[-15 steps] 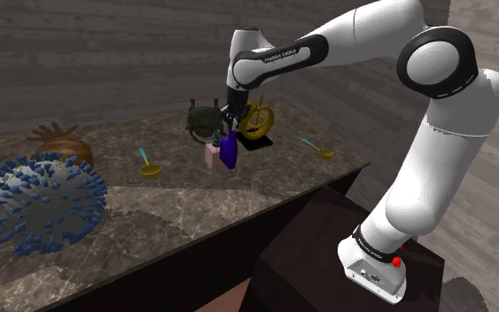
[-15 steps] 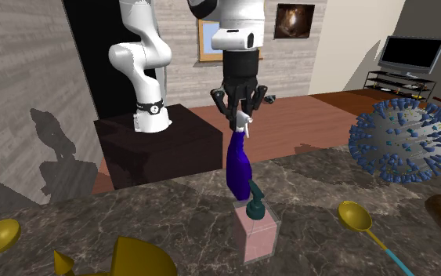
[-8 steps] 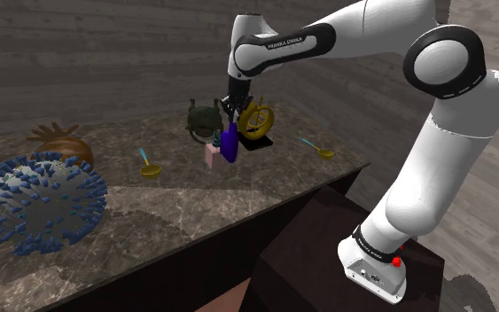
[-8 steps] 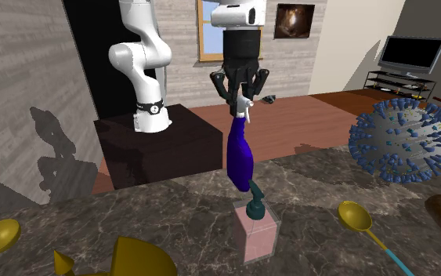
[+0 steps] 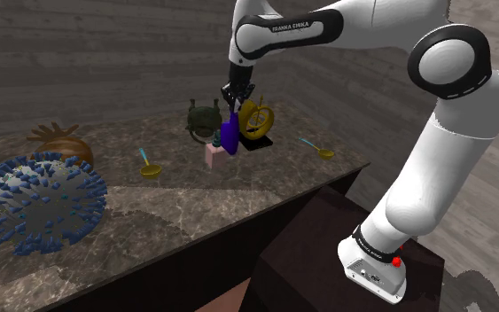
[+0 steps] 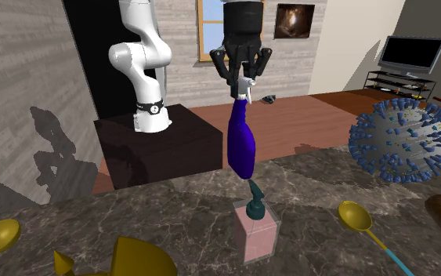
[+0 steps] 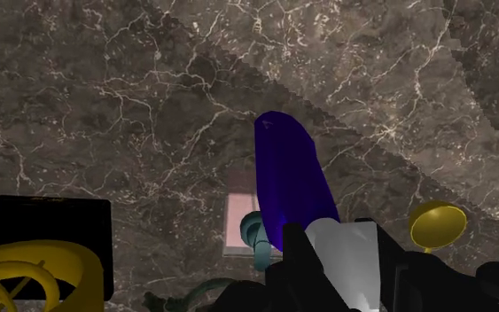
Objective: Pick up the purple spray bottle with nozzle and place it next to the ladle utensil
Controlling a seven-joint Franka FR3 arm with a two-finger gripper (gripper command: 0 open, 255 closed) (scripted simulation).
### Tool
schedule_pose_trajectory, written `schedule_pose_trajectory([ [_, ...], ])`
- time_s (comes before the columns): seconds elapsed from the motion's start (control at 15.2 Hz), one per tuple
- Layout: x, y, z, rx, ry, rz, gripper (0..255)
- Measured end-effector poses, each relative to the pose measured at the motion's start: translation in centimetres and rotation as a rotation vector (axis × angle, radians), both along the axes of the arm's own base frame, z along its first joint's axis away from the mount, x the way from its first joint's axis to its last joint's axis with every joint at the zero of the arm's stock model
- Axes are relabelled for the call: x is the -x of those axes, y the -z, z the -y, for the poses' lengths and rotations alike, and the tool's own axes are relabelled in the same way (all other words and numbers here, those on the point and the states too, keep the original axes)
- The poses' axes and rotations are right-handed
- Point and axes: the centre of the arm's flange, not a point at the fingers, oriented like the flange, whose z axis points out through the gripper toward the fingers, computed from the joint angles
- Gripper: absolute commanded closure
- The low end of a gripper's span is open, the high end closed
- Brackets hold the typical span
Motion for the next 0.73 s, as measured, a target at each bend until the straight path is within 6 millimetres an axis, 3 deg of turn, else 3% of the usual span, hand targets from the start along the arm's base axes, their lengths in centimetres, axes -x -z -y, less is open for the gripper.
schedule_pose_trajectory([
  [0.73, 0.0, -5.8, 0.1, 0.0, 0.0, 0.0, 255],
])
